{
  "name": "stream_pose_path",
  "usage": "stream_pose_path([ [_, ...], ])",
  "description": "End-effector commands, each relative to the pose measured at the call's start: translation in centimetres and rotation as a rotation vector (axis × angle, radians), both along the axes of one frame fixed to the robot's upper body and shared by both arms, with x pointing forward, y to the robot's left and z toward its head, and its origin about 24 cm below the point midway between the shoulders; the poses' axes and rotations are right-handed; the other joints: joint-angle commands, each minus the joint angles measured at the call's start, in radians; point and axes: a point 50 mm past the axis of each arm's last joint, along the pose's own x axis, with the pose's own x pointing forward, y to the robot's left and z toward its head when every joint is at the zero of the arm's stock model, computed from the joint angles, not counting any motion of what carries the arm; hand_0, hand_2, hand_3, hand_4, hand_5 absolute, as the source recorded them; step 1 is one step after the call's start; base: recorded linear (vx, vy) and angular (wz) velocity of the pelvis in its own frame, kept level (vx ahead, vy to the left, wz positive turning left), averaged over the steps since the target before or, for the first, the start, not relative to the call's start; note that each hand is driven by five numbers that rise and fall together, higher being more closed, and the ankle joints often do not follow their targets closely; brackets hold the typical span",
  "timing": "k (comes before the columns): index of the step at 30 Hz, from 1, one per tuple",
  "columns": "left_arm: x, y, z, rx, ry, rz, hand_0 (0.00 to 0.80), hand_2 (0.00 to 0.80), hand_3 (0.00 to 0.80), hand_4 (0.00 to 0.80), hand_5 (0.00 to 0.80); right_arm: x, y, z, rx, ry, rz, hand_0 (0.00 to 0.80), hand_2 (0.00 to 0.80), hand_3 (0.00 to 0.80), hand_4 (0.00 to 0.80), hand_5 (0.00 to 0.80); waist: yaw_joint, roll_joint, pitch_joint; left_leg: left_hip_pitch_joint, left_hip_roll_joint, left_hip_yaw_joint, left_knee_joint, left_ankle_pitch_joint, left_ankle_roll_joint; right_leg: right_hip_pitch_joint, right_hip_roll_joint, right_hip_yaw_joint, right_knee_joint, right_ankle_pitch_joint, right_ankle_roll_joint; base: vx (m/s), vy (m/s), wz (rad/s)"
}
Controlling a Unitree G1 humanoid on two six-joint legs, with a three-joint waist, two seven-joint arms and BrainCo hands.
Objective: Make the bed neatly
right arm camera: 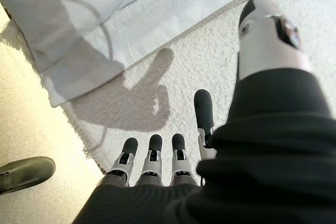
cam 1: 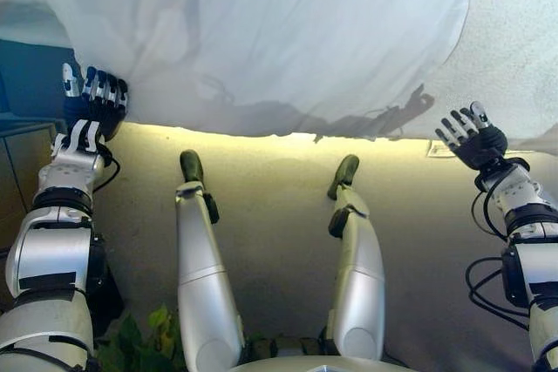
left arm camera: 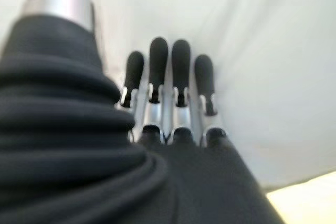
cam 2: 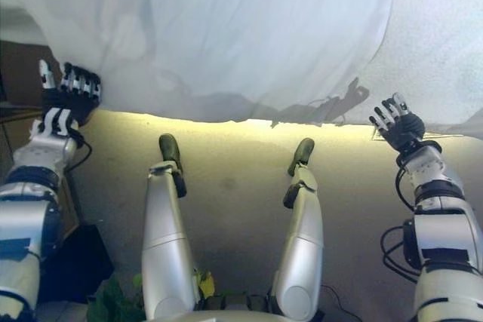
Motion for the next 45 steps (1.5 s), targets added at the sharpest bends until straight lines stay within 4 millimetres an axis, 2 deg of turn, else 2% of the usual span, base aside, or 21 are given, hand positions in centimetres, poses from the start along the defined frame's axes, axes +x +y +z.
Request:
stream_pose_path([
  [1,-1.5,1.8,-1.8,-0.012,0.095,0.059,0.0,0.0,0.0,0.0,0.0,-1.2,-2.0,0.7,-0.026,-0.047,-0.057,0.0,0.0,0.0,0.0,0.0,0.018,0.006,-0.002,0.064,-0.002,-0.018,-0.157,0.083,0.005,-0.052,-0.059,0.035,0.026,0.05,-0.002,-0.024,-0.038,-0.01],
  [5,-2.4,2.5,-3.0,-0.065,0.126,0.088,0.0,0.0,0.0,0.0,0.0,-1.4,-2.2,0.4,-0.023,-0.057,-0.062,0.0,0.0,0.0,0.0,0.0,0.019,0.014,-0.002,0.075,-0.005,-0.013,-0.163,0.083,0.004,-0.042,-0.063,0.034,0.014,0.052,-0.001,-0.007,-0.008,0.0],
  [8,-2.8,2.2,-4.3,-0.046,0.175,0.061,0.0,0.0,0.0,0.0,0.0,-1.5,-2.2,0.2,-0.011,-0.059,-0.075,0.0,0.0,0.0,0.0,0.0,0.017,0.019,-0.002,0.075,-0.013,-0.014,-0.168,0.092,0.008,-0.046,-0.069,0.037,0.01,0.062,-0.004,-0.024,-0.047,0.0],
  [10,-3.4,1.4,-6.5,-0.043,0.214,0.015,0.0,0.0,0.0,0.0,0.0,-1.7,-2.0,-0.5,0.005,-0.063,-0.073,0.0,0.0,0.0,0.0,0.0,0.023,0.022,-0.002,0.089,-0.014,-0.013,-0.176,0.091,0.008,-0.032,-0.07,0.035,0.004,0.058,0.0,-0.006,-0.097,0.01],
  [16,-5.5,0.2,-11.0,-0.04,0.333,-0.052,0.0,0.0,0.0,0.0,0.0,-2.3,-1.5,-2.1,0.038,-0.069,-0.058,0.0,0.0,0.0,0.0,0.0,0.036,0.03,-0.002,0.157,-0.006,0.003,-0.204,0.086,0.002,0.038,-0.079,0.018,-0.02,0.048,0.008,0.007,-0.123,0.03],
  [21,-7.6,0.0,-13.7,-0.049,0.398,-0.072,0.0,0.0,0.0,0.0,0.0,-2.8,-1.2,-3.3,0.063,-0.051,-0.063,0.0,0.0,0.0,0.0,0.0,0.045,0.041,-0.002,0.231,-0.004,0.014,-0.217,0.085,-0.003,0.115,-0.094,0.007,-0.026,0.039,0.008,0.003,-0.139,0.04],
  [25,-9.0,-0.3,-15.2,-0.058,0.407,-0.093,0.0,0.0,0.0,0.0,0.0,-3.7,-0.6,-5.6,0.09,-0.002,-0.058,0.0,0.0,0.0,0.0,0.0,0.055,0.044,-0.002,0.316,0.002,0.022,-0.231,0.084,-0.008,0.203,-0.101,0.0,-0.034,0.033,0.011,0.02,-0.166,0.07],
  [31,-11.2,-1.7,-18.3,-0.028,0.467,-0.108,0.0,0.0,0.0,0.0,0.0,-6.4,1.8,-11.0,0.165,0.106,-0.015,0.0,0.0,0.0,0.0,0.0,0.061,0.033,-0.011,0.496,0.022,0.052,-0.3,0.1,-0.015,0.378,-0.098,-0.014,-0.084,0.027,0.019,0.055,-0.18,0.06],
  [35,-12.4,-2.3,-19.7,-0.036,0.504,-0.097,0.0,0.0,0.0,0.0,0.0,-8.7,3.2,-14.3,0.142,0.234,0.028,0.0,0.0,0.0,0.0,0.0,0.053,0.032,-0.064,0.611,0.031,0.096,-0.409,0.137,-0.018,0.474,-0.098,-0.019,-0.153,0.034,0.023,0.117,-0.114,-0.03],
  [38,-13.5,-3.0,-21.3,0.024,0.592,-0.092,0.0,0.0,0.0,0.0,0.0,-10.6,4.9,-16.9,0.119,0.344,0.08,0.0,0.0,0.0,0.0,0.0,0.044,0.04,-0.123,0.713,0.027,0.135,-0.515,0.175,-0.021,0.563,-0.093,-0.036,-0.223,0.044,0.023,0.135,-0.117,-0.01],
  [39,-13.6,-3.0,-21.4,0.03,0.597,-0.09,0.0,0.0,0.0,0.0,0.0,-10.7,5.0,-17.1,0.119,0.35,0.088,0.0,0.0,0.0,0.0,0.0,0.042,0.039,-0.125,0.72,0.024,0.138,-0.529,0.186,-0.02,0.569,-0.094,-0.038,-0.233,0.051,0.023,0.137,-0.097,-0.01],
  [41,-15.1,-3.4,-22.8,0.106,0.694,-0.101,0.0,0.0,0.0,0.0,0.0,-12.3,5.8,-18.6,0.123,0.424,0.129,0.0,0.0,0.0,0.0,0.0,0.036,0.051,-0.173,0.812,0.024,0.168,-0.613,0.21,-0.023,0.65,-0.087,-0.056,-0.286,0.051,0.022,0.163,-0.088,-0.02],
  [45,-17.0,-4.8,-24.7,0.227,0.809,-0.165,0.0,0.0,0.0,0.0,0.0,-14.8,6.6,-20.6,0.153,0.517,0.105,0.0,0.0,0.0,0.0,0.0,0.025,0.069,-0.24,0.925,0.014,0.194,-0.725,0.249,-0.018,0.747,-0.075,-0.072,-0.349,0.057,0.022,0.174,-0.036,0.04],
])
